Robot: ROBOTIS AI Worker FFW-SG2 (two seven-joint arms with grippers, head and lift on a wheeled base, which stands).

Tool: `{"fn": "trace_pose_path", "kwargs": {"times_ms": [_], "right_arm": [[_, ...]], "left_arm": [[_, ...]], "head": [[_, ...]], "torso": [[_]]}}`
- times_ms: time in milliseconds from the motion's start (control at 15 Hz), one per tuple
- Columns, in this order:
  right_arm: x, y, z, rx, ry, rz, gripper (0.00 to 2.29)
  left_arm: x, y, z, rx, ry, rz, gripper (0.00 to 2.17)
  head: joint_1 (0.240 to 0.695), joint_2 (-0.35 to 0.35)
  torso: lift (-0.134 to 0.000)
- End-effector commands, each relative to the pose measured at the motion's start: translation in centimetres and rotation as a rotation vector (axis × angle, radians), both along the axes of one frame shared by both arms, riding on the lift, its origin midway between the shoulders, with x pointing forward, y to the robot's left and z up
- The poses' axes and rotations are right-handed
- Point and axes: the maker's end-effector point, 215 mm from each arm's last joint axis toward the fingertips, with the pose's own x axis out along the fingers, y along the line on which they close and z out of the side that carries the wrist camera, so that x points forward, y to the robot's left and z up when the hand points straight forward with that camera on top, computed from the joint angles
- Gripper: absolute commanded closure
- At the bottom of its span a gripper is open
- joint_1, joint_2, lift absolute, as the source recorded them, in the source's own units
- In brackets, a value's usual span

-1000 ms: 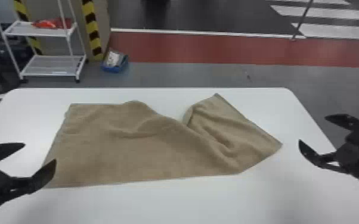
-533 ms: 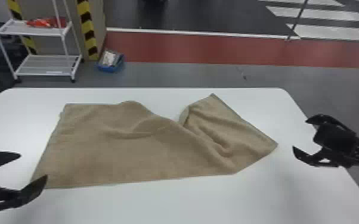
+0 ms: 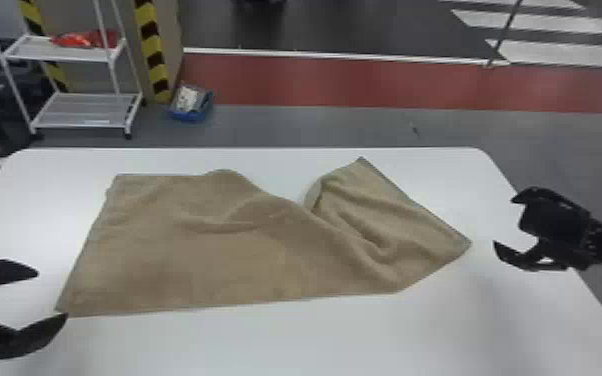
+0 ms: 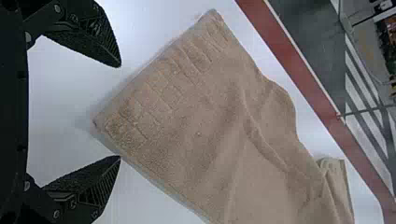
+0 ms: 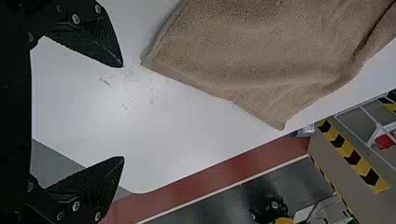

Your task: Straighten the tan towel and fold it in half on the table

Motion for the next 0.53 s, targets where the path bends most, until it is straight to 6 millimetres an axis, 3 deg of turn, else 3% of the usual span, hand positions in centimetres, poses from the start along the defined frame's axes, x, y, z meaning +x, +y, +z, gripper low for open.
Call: {"fn": "trace_pose_path", "kwargs": {"times_ms": [0,267,467], "right_arm": [[0.1,0.4,-0.6,-0.035,0.042,0.035,0.20],[0.2,2.0,-3.3,-0.144,0.167,0.104,0.22],[0.7,2.1,-4.1,-0.221,0.222,0.138,0.26]], "left_arm": [[-0.3,-0.1,-0.8,0.039,0.025,-0.026,0.21],[-0.2,-0.9,-1.1,0.045,0.040,-0.044,0.21],[0.0,-0.8,-0.9,0.049,0.041,-0.042,0.21]], "head": [[0.695,-0.101],[0.695,-0.098],[0.695,-0.088]], "torso": [[-0.123],[-0.123],[-0.123]]}}
